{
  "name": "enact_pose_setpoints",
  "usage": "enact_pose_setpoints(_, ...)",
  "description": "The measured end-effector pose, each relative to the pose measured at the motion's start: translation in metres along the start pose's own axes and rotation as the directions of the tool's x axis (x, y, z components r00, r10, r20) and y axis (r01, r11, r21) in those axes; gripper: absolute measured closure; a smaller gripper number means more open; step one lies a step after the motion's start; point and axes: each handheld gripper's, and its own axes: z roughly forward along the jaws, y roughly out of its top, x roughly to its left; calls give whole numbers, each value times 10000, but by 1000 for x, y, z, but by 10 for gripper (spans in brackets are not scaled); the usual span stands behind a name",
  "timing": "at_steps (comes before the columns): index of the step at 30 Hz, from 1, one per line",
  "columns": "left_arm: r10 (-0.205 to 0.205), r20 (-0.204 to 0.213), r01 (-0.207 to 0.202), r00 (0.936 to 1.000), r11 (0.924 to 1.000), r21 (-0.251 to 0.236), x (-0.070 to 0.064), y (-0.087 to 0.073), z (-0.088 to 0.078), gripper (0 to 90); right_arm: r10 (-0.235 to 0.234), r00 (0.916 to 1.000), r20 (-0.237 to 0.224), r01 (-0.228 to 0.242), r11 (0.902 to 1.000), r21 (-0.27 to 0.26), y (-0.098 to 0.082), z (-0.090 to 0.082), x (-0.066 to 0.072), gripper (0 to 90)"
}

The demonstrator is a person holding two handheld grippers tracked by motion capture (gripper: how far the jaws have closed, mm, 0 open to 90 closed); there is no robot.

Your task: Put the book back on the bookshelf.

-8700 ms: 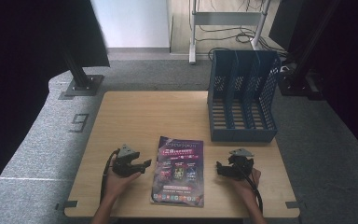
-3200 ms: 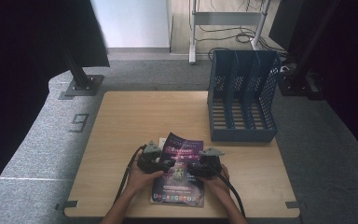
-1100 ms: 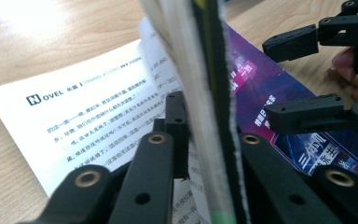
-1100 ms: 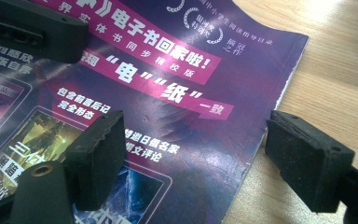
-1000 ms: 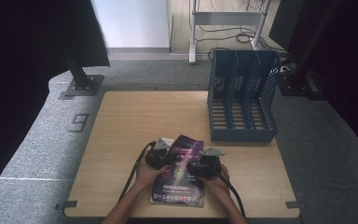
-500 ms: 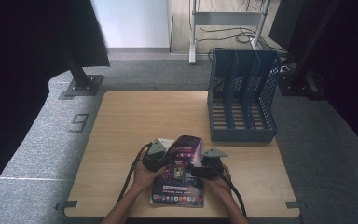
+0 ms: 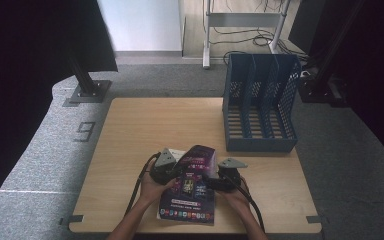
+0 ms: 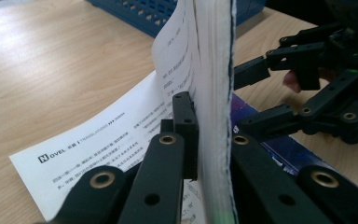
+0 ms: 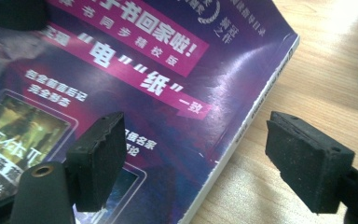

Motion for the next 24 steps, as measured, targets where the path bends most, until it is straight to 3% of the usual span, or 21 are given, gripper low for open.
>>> enact_pose_setpoints(10, 275, 192, -268, 9994, 9990, -356, -7, 7, -12, 886, 179, 9994, -295, -194, 9986, -494, 4, -6, -1, 200)
enact_pose_setpoints(24, 461, 278, -446, 9985, 9976, -537, -14, 11, -17, 885, 569, 9940, -938, -606, 9975, -369, 6, -6, -5, 174)
